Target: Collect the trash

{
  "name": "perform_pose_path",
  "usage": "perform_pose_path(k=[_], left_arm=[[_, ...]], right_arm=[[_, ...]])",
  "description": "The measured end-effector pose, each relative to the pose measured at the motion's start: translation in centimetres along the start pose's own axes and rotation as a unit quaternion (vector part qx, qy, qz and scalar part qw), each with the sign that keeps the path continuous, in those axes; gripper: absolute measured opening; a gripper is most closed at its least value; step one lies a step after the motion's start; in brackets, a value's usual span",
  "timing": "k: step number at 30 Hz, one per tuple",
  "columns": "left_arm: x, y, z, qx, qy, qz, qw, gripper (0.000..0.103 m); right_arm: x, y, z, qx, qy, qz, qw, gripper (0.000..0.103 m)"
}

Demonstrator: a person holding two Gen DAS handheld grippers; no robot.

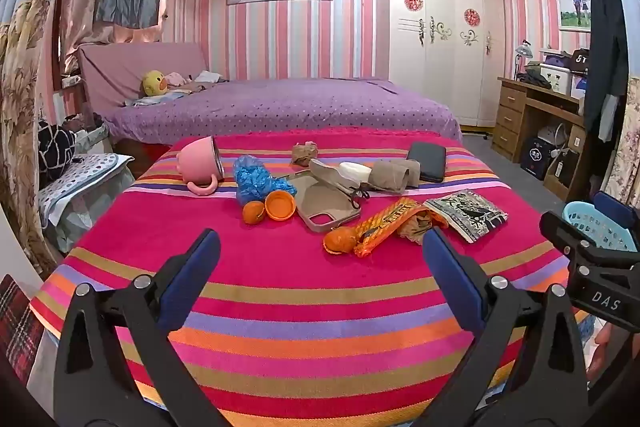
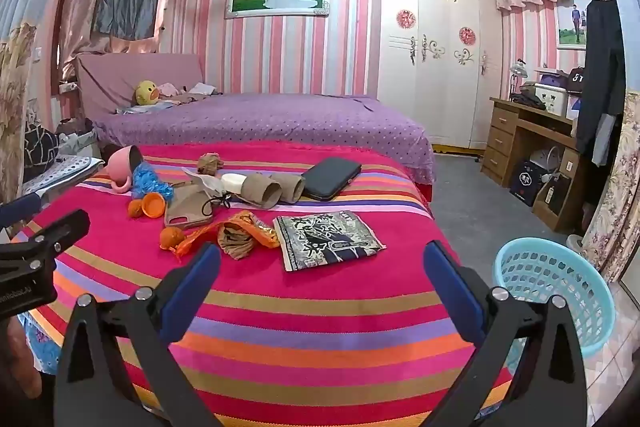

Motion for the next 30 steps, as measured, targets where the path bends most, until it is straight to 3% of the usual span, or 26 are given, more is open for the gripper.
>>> perform_pose_path(k=[30], left_arm=[[0.4,-0.7,0.6,-0.006,0.001,0.001,1.0,0.098]], right_arm=[[-0.3,0.7,-0.2,0.004,0.001,-0.005,1.0,0.099]])
Point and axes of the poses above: each gripper's, at about its wrist camera, not at the fingertips, and y roughly against the way its jaws point, z to its left, x to its underside, the point moved 6 cm from there along -y, roughly the way its jaws point, and after that the axes turned 7 degrees about -y, right-handed, at the moved point
